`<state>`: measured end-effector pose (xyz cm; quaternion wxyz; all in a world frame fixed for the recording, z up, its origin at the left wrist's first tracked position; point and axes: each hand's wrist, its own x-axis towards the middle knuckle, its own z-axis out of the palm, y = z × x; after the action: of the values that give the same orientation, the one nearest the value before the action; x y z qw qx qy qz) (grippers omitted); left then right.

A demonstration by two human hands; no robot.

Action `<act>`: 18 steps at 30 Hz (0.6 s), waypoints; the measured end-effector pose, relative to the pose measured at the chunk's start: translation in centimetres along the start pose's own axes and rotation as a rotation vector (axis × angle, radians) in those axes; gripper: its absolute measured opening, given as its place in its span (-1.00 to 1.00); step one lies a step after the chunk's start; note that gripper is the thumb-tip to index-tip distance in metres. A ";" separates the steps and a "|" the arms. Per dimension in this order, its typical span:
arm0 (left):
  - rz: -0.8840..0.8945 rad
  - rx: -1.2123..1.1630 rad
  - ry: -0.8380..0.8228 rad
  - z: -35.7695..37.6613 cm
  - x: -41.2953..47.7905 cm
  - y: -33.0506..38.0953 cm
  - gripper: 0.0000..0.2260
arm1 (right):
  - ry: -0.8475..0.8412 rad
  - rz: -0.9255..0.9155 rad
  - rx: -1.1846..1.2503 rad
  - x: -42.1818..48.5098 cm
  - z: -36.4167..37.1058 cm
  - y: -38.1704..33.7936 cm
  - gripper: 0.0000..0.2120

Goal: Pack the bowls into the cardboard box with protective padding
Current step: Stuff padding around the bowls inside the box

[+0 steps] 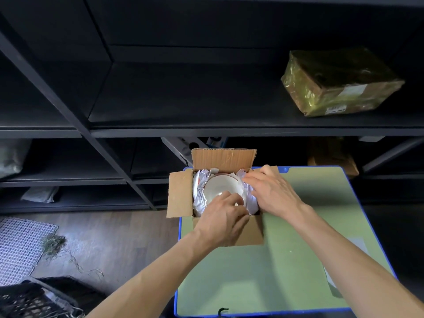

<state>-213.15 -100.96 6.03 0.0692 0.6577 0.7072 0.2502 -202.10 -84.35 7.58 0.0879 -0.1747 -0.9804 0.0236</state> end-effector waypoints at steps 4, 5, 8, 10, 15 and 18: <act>0.014 -0.007 0.003 -0.5 -0.2 0.0 -0.77 | 0.032 0.093 0.037 -0.8 0.0 0.0 -0.79; 0.016 -0.014 0.003 -0.5 -0.3 -0.1 -0.78 | 0.042 0.113 0.048 -1.1 0.2 0.0 -0.88; 0.014 -0.017 -0.005 -0.3 -0.6 -0.1 -0.77 | 0.055 0.139 0.050 -1.5 0.9 -0.2 -0.88; 0.009 -0.013 -0.014 -0.1 -0.6 -0.2 -0.74 | 0.051 0.144 0.029 -1.6 1.1 -0.4 -0.84; 0.013 0.030 -0.028 0.1 -0.7 -0.2 -0.72 | -0.041 0.178 -0.050 -1.0 0.4 -0.9 -0.88; 0.015 0.050 -0.045 0.1 -0.8 -0.3 -0.68 | -0.097 0.186 -0.087 -0.5 0.4 -1.1 -0.88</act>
<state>-213.27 -101.74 5.68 0.0665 0.6700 0.7064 0.2182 -202.13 -85.56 7.21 0.0303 -0.2674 -0.9631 -0.0027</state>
